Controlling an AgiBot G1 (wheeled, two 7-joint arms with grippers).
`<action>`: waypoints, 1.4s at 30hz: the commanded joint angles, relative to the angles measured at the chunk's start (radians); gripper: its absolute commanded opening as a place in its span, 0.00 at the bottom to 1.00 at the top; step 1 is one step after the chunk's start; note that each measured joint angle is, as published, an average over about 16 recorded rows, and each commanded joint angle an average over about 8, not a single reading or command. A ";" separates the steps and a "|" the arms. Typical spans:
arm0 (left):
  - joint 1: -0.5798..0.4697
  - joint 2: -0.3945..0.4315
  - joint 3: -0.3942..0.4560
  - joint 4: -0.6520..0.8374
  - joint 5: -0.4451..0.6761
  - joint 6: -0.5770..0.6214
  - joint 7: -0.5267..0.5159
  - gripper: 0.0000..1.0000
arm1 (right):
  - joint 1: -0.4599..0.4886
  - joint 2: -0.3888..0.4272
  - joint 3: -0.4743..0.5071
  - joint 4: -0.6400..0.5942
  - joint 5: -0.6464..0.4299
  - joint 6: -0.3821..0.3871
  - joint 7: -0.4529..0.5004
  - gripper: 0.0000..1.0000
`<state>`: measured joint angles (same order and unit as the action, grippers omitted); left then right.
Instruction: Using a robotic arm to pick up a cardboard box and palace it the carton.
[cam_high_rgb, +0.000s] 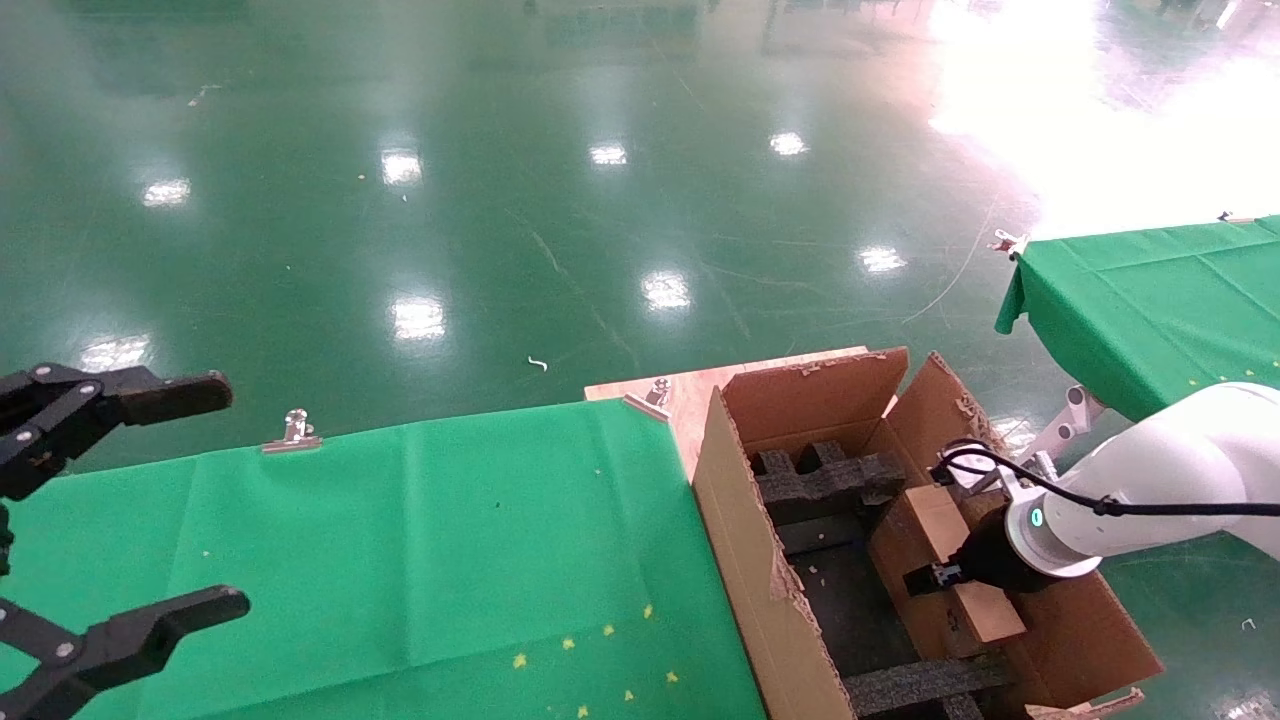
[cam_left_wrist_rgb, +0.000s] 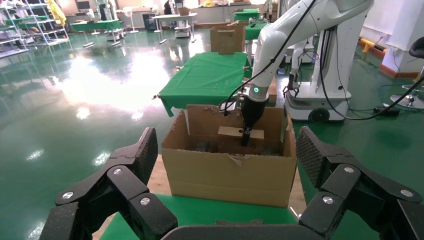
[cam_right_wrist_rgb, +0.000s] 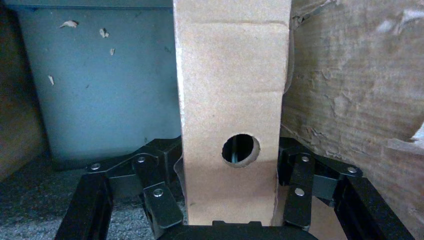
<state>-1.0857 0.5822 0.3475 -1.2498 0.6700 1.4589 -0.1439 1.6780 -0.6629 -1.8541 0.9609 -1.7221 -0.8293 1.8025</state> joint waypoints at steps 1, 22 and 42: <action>0.000 0.000 0.000 0.000 0.000 0.000 0.000 1.00 | 0.001 0.000 0.000 0.001 -0.001 -0.001 0.001 1.00; 0.000 0.000 0.000 0.000 0.000 0.000 0.000 1.00 | 0.084 0.035 0.022 0.043 -0.024 -0.007 0.001 1.00; 0.000 0.000 0.000 0.000 0.000 0.000 0.000 1.00 | 0.382 0.146 0.244 0.336 0.284 -0.049 -0.171 1.00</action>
<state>-1.0857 0.5821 0.3477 -1.2496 0.6698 1.4587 -0.1437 2.0510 -0.5208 -1.6190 1.2843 -1.4619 -0.8773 1.6448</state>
